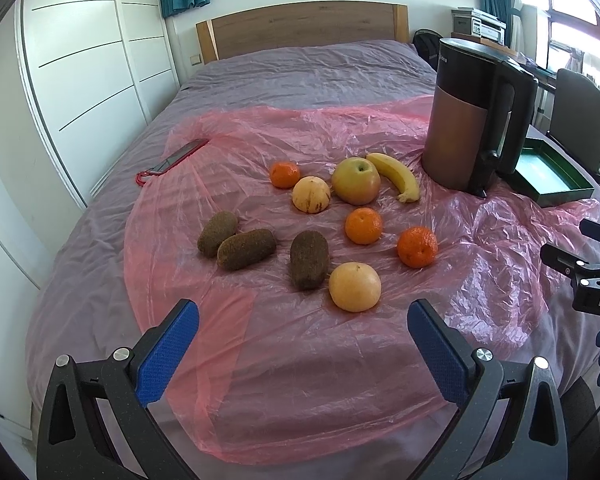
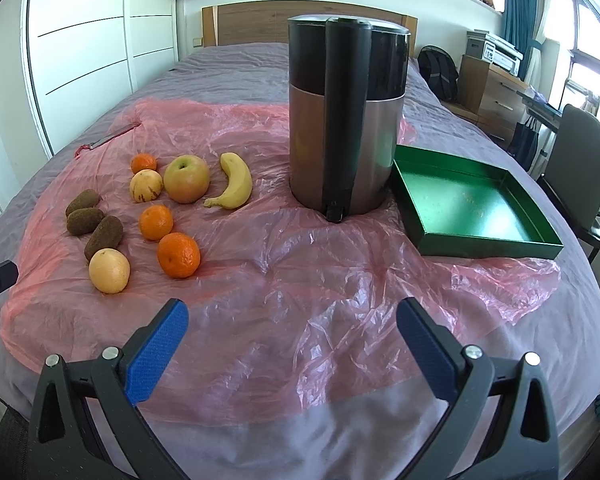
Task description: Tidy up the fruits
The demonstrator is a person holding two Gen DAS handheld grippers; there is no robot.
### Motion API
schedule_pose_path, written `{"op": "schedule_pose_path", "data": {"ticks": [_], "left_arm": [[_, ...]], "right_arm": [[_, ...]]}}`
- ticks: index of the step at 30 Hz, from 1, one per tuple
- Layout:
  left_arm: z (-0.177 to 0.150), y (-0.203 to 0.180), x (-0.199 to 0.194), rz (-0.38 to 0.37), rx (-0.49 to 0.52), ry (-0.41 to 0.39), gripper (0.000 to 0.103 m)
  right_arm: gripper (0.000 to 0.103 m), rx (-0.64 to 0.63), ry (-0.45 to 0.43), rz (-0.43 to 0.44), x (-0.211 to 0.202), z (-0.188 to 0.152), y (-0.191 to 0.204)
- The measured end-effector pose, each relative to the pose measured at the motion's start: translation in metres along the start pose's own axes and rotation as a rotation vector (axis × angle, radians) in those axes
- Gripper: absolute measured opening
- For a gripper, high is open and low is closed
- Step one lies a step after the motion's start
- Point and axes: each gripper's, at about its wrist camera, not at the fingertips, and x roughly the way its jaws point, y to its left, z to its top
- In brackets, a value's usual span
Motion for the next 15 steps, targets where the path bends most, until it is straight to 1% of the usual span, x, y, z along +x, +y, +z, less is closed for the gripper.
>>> {"op": "schedule_pose_path", "data": {"ticks": [15], "left_arm": [[-0.0031,-0.0005,0.0091,0.000,0.007,0.042,0.102]], "right_arm": [[0.103,-0.002,0.012,-0.004,0.0032,-0.0004,0.0038]]}}
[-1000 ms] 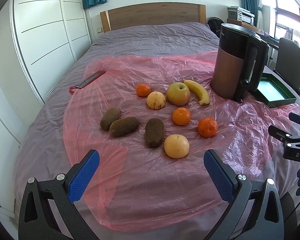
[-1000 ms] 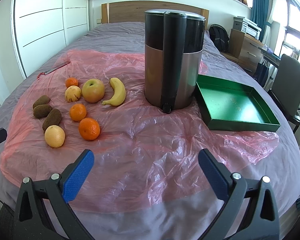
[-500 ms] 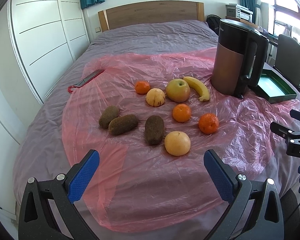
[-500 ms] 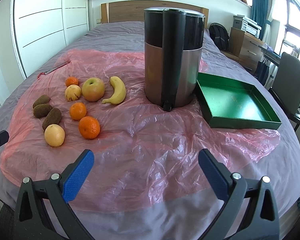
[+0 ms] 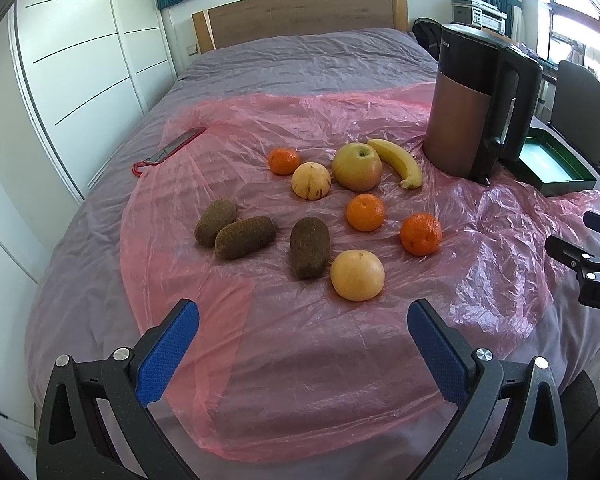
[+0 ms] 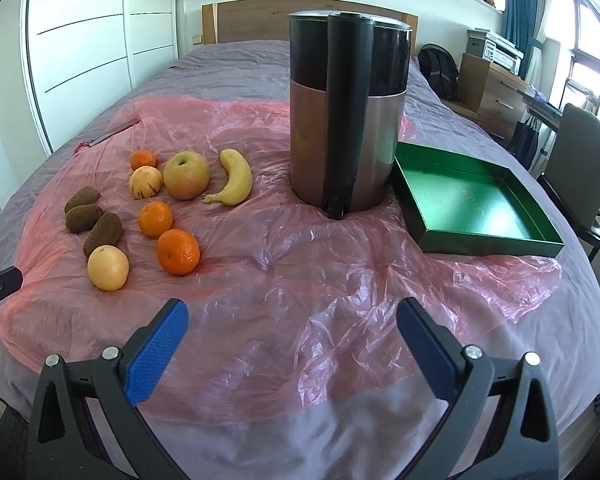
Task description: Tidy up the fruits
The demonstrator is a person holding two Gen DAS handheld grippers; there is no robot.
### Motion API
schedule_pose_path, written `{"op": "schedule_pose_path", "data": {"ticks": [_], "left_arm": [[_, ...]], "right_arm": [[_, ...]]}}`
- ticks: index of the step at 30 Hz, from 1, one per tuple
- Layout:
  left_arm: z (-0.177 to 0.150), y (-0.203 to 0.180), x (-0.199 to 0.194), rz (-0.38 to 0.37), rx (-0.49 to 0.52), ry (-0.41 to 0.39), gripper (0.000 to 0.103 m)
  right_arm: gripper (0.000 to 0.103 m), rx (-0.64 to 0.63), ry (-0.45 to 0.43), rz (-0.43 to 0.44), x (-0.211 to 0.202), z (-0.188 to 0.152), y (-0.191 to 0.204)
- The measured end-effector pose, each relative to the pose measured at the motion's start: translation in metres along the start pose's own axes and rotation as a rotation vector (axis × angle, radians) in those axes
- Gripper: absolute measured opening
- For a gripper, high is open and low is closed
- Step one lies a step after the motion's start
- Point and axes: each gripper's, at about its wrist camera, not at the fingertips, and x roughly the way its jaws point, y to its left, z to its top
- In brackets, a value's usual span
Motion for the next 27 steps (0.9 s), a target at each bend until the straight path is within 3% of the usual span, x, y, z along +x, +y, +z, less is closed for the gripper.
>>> {"op": "schedule_pose_path", "data": {"ticks": [10,21,27], "left_arm": [[-0.001,0.007,0.011,-0.053,-0.013,0.071,0.102],[-0.001,0.053,0.019,-0.066,-0.156,0.102,0.102],[-0.003,0.049,0.032,-0.113,-0.166,0.131,0.102]], "right_arm": [[0.103,0.002,0.011,0.020,0.003,0.000,0.005],[0.103,-0.013,0.034,0.144,0.017,0.007,0.028],[0.103,-0.080,0.037,0.198,0.030,0.009,0.049]]}}
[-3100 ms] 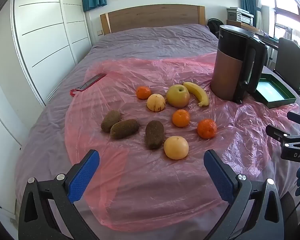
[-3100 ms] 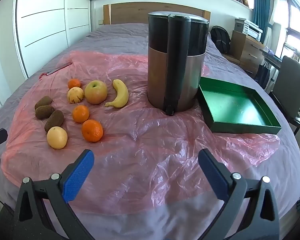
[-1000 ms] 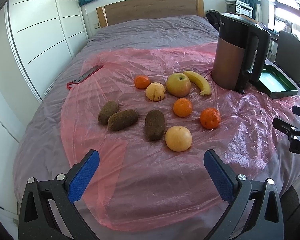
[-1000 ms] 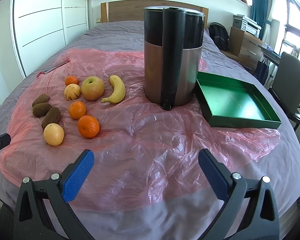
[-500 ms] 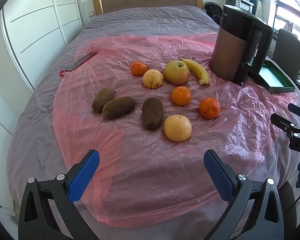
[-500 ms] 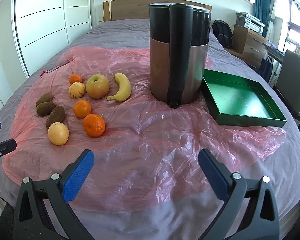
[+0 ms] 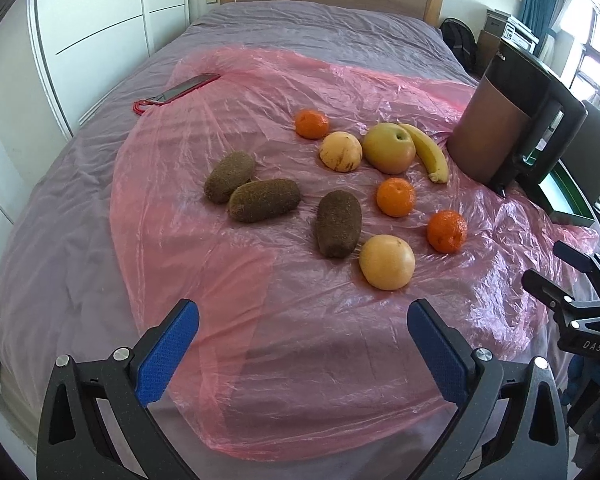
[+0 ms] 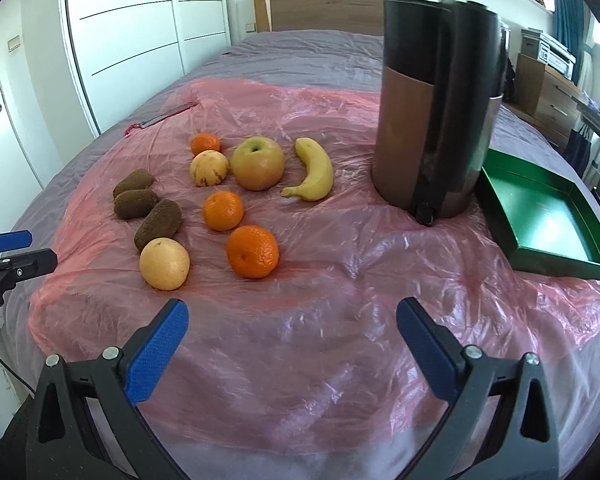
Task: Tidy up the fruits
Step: 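Grasp the yellow round fruit with the left tool while the right tool grasps a mandarin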
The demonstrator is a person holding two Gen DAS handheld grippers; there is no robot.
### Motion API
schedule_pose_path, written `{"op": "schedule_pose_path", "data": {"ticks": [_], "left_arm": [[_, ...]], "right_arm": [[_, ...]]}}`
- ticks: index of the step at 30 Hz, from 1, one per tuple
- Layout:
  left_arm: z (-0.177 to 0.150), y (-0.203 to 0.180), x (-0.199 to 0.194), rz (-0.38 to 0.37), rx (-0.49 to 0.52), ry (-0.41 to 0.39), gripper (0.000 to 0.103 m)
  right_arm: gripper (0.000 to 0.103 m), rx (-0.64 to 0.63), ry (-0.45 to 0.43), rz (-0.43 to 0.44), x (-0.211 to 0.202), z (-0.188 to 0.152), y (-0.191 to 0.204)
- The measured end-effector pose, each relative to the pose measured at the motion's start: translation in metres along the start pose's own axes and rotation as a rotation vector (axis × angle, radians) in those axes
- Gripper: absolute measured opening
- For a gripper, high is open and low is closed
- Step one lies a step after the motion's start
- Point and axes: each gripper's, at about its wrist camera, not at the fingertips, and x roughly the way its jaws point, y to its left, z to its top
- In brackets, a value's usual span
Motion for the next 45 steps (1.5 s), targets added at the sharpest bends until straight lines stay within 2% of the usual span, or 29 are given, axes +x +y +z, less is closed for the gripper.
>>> {"op": "schedule_pose_path", "data": {"ticks": [3,5,7,11,21,30,33,35,38,43,45], "left_arm": [[0.002,-0.013,0.009,-0.036,0.006,0.012,0.095],[0.004,-0.023,0.018,-0.056,0.004,0.020,0.085],[0.006,-0.030,0.026,-0.072,-0.010,0.029,0.081],[0.010,-0.042,0.043,-0.064,-0.026,0.039,0.074],[0.014,-0.052,0.079,-0.048,-0.072,0.092,0.070],[0.016,-0.059,0.097,-0.039,-0.098,0.123,0.070],[0.018,-0.060,0.102,-0.027,-0.103,0.130,0.070],[0.017,-0.062,0.105,-0.019,-0.101,0.136,0.067],[0.016,-0.064,0.108,-0.008,-0.100,0.139,0.063],[0.017,-0.064,0.114,0.000,-0.103,0.150,0.047],[0.018,-0.067,0.116,0.006,-0.094,0.154,0.046]], "right_arm": [[0.103,-0.026,0.012,0.041,0.012,0.006,0.006],[0.103,-0.036,0.024,0.069,0.020,0.011,0.008],[0.103,-0.043,0.037,0.097,0.029,0.017,0.008],[0.103,-0.067,0.071,0.154,0.051,0.030,0.009],[0.103,-0.133,0.156,0.284,0.097,0.047,0.011],[0.103,-0.159,0.223,0.315,0.125,0.045,0.008],[0.098,-0.154,0.228,0.315,0.129,0.043,0.006],[0.087,-0.152,0.233,0.318,0.131,0.042,0.006],[0.080,-0.162,0.240,0.309,0.133,0.041,0.007],[0.078,-0.170,0.244,0.291,0.135,0.042,0.010],[0.077,-0.179,0.247,0.279,0.136,0.041,0.012]]}}
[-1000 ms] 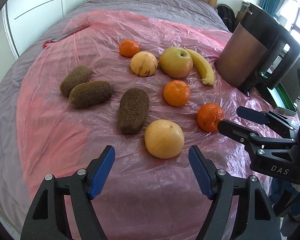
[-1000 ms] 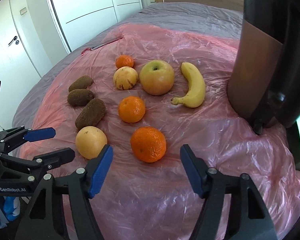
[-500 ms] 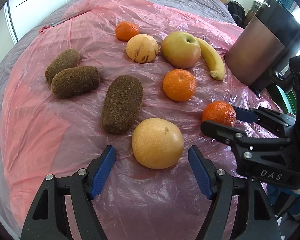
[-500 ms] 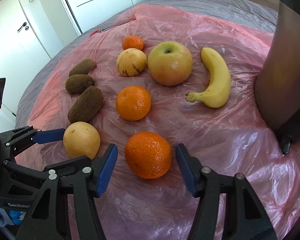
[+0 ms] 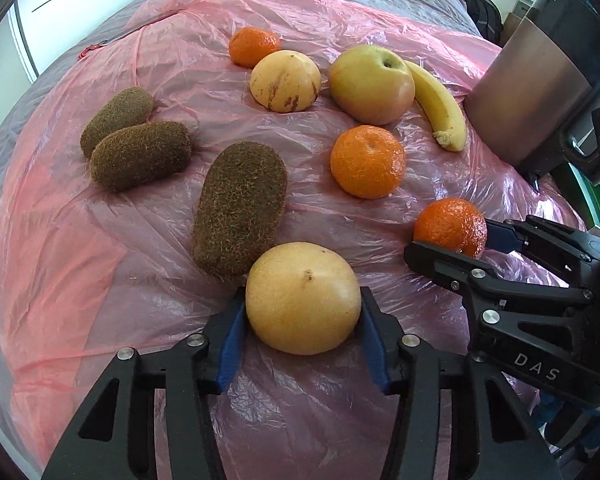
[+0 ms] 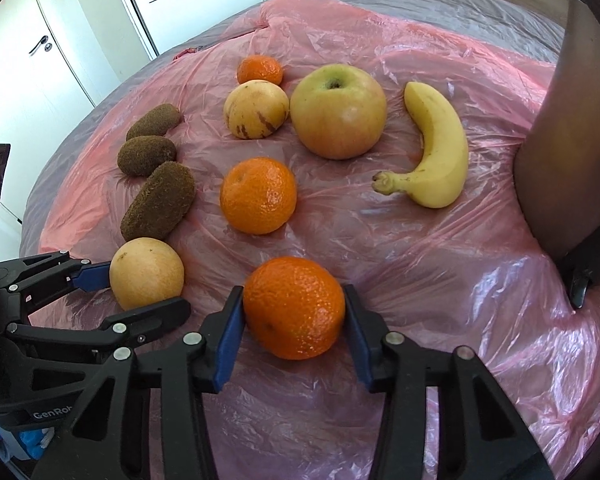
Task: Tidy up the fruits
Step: 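Grasp the yellow round fruit with the left tool while the right tool grasps a mandarin, then carry both fruits to the green tray and open both tools to release them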
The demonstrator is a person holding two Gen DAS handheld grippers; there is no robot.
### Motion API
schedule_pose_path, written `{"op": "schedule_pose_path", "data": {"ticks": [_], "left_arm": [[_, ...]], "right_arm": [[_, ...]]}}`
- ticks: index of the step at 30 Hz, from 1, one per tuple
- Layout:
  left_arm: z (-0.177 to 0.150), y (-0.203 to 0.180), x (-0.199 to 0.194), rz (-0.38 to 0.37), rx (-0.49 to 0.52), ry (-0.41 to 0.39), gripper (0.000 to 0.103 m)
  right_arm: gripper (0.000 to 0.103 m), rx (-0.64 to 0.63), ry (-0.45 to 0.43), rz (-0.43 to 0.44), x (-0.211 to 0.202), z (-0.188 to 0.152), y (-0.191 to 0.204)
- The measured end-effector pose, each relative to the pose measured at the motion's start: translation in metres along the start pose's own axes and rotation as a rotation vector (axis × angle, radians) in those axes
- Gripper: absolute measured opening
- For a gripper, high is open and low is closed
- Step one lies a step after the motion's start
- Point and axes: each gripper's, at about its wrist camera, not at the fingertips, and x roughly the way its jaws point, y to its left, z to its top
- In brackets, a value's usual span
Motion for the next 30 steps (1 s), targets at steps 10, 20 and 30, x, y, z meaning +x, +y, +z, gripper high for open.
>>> {"op": "schedule_pose_path", "data": {"ticks": [10,20,30], "left_arm": [[-0.002,0.012,-0.016,-0.057,-0.038,-0.017,0.046],[-0.005,0.017,-0.047,-0.102,-0.047,-0.049,0.046],[0.000,-0.046,-0.082,-0.219,0.073,-0.068,0.046]], "right_arm": [[0.076,0.032,-0.028,-0.024,-0.009,-0.001,0.004],[0.076,0.100,-0.088,-0.020,-0.048,-0.013,0.003],[0.076,0.204,-0.172,-0.078,-0.116,-0.045,-0.042]]}}
